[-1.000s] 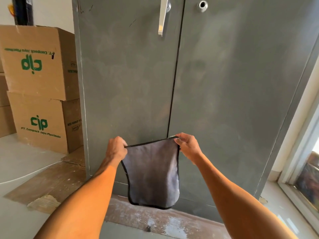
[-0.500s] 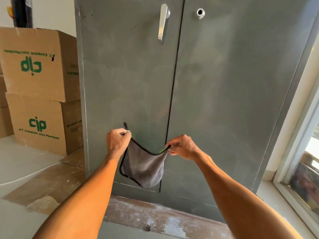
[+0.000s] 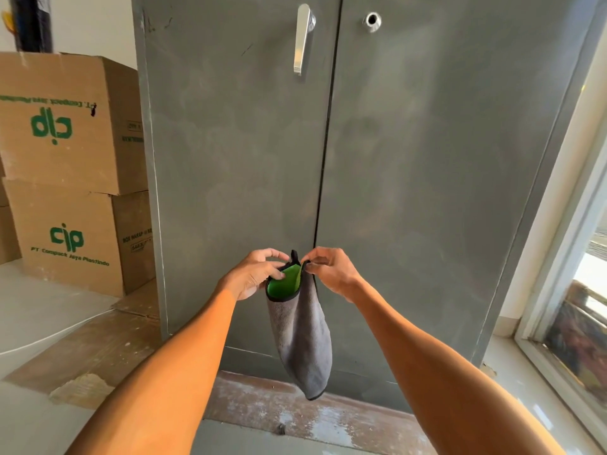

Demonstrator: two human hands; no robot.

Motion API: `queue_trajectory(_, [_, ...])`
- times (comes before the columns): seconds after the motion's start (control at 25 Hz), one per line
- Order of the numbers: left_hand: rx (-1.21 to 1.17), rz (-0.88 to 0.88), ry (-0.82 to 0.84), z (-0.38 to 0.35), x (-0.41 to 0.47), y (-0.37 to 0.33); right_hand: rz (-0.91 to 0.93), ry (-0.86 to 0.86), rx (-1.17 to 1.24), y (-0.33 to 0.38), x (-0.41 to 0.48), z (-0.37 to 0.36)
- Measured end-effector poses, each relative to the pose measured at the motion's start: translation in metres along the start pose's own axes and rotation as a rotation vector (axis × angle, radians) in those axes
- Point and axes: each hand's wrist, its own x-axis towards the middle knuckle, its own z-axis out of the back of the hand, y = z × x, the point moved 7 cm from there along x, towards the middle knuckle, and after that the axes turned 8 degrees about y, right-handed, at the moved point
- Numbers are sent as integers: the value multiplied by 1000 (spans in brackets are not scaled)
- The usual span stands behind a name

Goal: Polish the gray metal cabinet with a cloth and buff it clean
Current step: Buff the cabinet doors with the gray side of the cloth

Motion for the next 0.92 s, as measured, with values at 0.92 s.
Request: queue_trajectory(0.92, [-193, 288, 110, 9, -6, 36, -234, 110, 335, -38, -3, -8])
